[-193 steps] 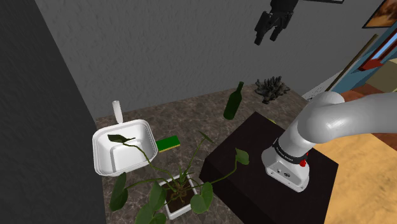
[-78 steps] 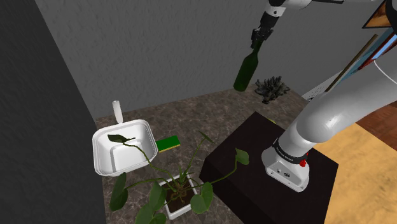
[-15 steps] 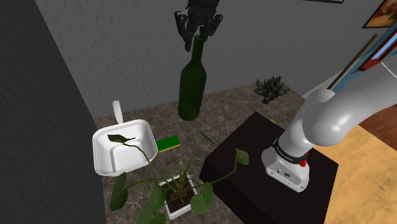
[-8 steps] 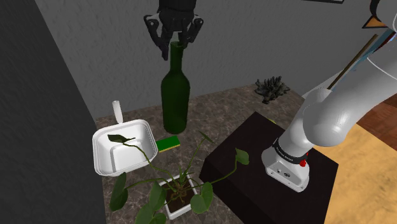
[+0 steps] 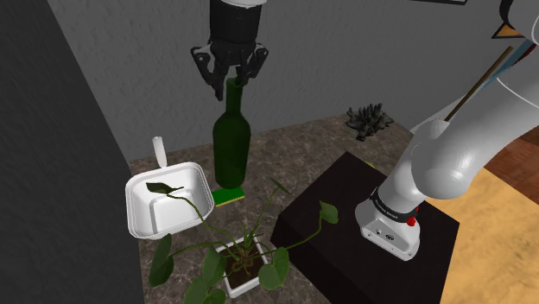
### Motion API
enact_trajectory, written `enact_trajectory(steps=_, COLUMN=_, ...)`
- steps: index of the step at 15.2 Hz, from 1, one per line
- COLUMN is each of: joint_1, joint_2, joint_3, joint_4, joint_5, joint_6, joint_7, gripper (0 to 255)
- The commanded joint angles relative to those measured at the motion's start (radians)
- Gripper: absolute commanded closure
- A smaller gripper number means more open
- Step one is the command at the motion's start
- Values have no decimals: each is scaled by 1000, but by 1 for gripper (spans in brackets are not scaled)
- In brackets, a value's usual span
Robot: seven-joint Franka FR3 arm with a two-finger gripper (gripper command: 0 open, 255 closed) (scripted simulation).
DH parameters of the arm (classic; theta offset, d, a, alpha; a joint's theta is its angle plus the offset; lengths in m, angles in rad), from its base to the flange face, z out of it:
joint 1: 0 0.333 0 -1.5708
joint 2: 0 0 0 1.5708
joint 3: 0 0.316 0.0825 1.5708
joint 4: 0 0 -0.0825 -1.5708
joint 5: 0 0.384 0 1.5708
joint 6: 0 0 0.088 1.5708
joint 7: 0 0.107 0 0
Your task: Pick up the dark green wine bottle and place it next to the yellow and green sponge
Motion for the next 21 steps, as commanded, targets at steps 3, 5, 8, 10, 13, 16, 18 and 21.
enact_trajectory(steps=3, joint_1=1, joint_2=-9, joint_3=-1, joint_4=-62, joint_5=3, joint_6=55, joint_7=0, gripper=255)
enact_trajectory(steps=5, joint_1=2, joint_2=-9, joint_3=0, joint_4=-89, joint_5=4, joint_6=82, joint_7=2, gripper=255)
enact_trajectory(steps=8, joint_1=2, joint_2=-8, joint_3=2, joint_4=-129, joint_5=3, joint_6=122, joint_7=6, gripper=255)
enact_trajectory(steps=10, joint_1=3, joint_2=-7, joint_3=3, joint_4=-154, joint_5=2, joint_6=149, joint_7=8, gripper=255)
enact_trajectory(steps=13, joint_1=4, joint_2=-2, joint_3=5, joint_4=-190, joint_5=0, joint_6=189, joint_7=13, gripper=255)
enact_trajectory(steps=16, joint_1=4, joint_2=4, joint_3=8, joint_4=-224, joint_5=-4, joint_6=229, joint_7=18, gripper=255)
enact_trajectory(steps=18, joint_1=4, joint_2=10, joint_3=10, joint_4=-246, joint_5=-7, joint_6=255, joint_7=23, gripper=255)
enact_trajectory(steps=21, joint_1=4, joint_2=20, joint_3=13, joint_4=-277, joint_5=-12, joint_6=295, joint_7=30, gripper=255)
